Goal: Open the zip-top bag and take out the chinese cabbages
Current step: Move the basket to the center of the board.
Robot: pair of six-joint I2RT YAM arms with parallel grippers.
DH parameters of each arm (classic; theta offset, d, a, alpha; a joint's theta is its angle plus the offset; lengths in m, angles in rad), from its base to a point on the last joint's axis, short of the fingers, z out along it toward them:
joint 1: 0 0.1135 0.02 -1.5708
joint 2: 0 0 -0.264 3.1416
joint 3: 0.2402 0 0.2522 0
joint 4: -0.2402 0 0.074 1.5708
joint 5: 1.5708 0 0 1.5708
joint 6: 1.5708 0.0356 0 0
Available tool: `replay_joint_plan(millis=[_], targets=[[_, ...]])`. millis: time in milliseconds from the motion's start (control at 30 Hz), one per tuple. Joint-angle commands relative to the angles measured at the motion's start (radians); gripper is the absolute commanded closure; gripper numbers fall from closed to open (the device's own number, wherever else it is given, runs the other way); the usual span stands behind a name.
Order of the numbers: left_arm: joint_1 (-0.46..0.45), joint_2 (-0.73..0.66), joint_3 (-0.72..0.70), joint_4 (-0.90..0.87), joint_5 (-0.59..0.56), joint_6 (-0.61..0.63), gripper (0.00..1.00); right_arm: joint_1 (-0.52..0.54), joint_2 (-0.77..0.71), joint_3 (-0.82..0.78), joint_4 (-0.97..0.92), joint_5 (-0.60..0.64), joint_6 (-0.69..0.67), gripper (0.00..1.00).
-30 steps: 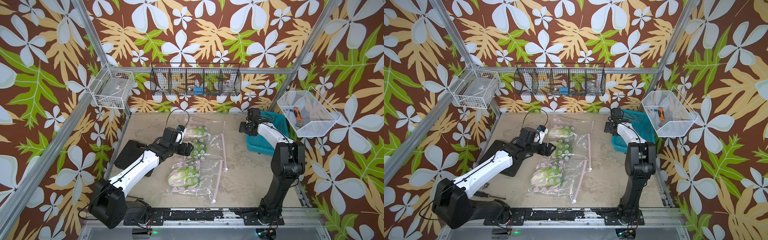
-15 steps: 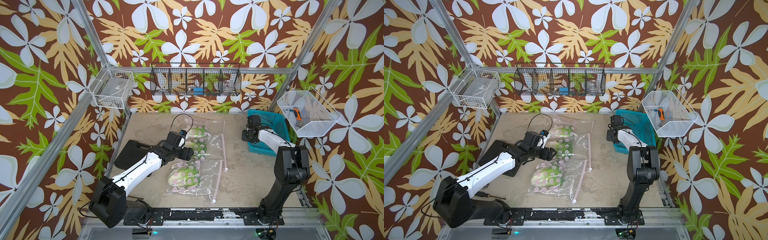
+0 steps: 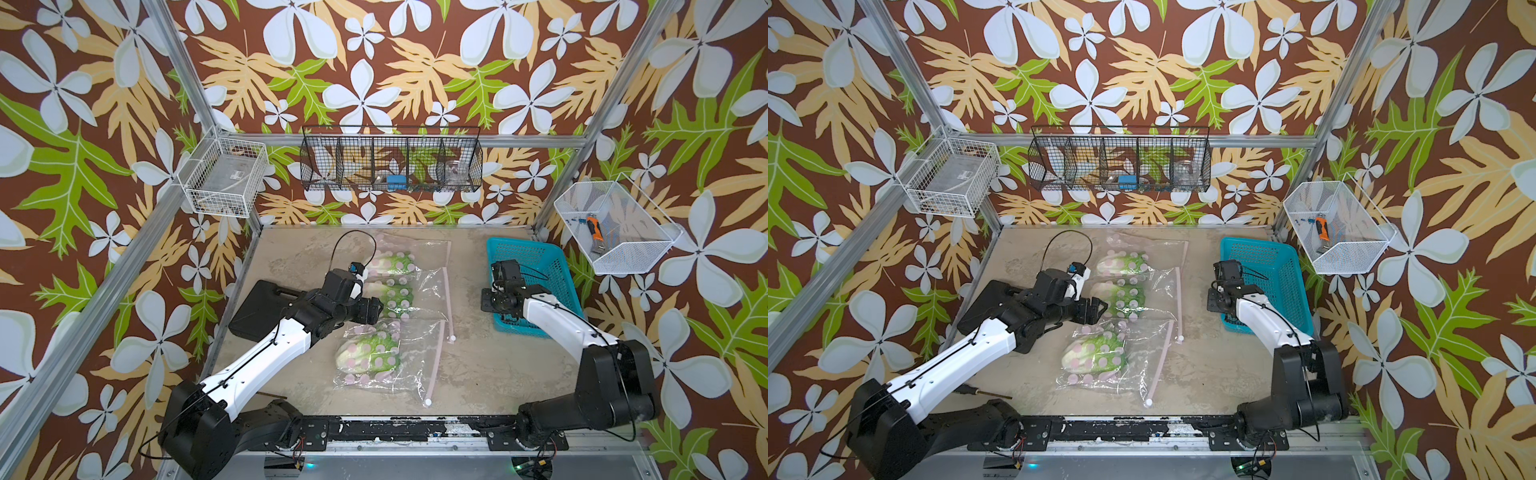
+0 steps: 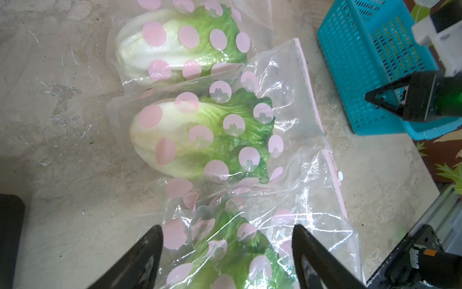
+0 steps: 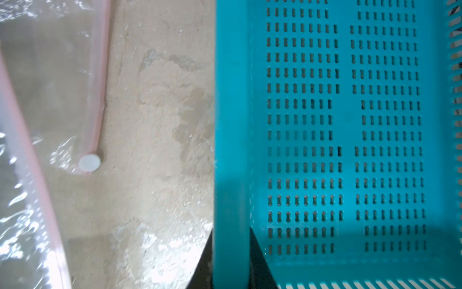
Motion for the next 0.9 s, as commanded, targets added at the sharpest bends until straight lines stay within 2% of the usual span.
replay_joint_plan(millis=[0,100,167,233,300,333,467,633,733,800,867], targets=[[-0.015,-0.023,-0.023,-0.012,0.003,-0.068,0.17,0.036,-0.074,-0.061,-0.043,-0.122,0.12,1.0],[-0.029,-0.023,-0.06,-0.02,0.016,-0.107,0.18,0.051,-0.126,-0.121,-0.019,-0.16,0.132,0.93],[-0.045,-0.015,-0.073,-0.03,0.017,-0.134,0.18,0.068,-0.148,-0.117,-0.036,-0.16,0.119,0.77],[-0.07,-0.013,-0.075,-0.043,0.009,-0.164,0.17,0.085,-0.181,-0.093,-0.066,-0.135,0.094,0.55],[-0.096,-0.016,-0.073,-0.048,0.002,-0.199,0.16,0.088,-0.218,-0.064,-0.091,-0.129,0.067,0.41],[-0.112,-0.017,-0.07,-0.05,0.001,-0.221,0.16,0.088,-0.235,-0.043,-0.108,-0.13,0.054,0.39],[-0.182,-0.02,-0.077,-0.056,-0.005,-0.298,0.16,0.122,-0.316,0.022,-0.116,-0.182,-0.04,0.37],[-0.218,-0.05,-0.136,-0.059,-0.008,-0.39,0.16,0.317,-0.421,0.025,-0.037,-0.203,-0.145,0.37],[-0.223,-0.106,-0.187,-0.087,-0.02,-0.434,0.16,0.461,-0.534,-0.09,0.153,-0.187,-0.154,0.36],[-0.226,-0.176,-0.237,-0.109,-0.025,-0.469,0.16,0.514,-0.608,-0.18,0.304,-0.21,-0.14,0.35],[-0.226,-0.259,-0.288,-0.141,-0.024,-0.513,0.16,0.539,-0.665,-0.262,0.448,-0.223,-0.121,0.28]])
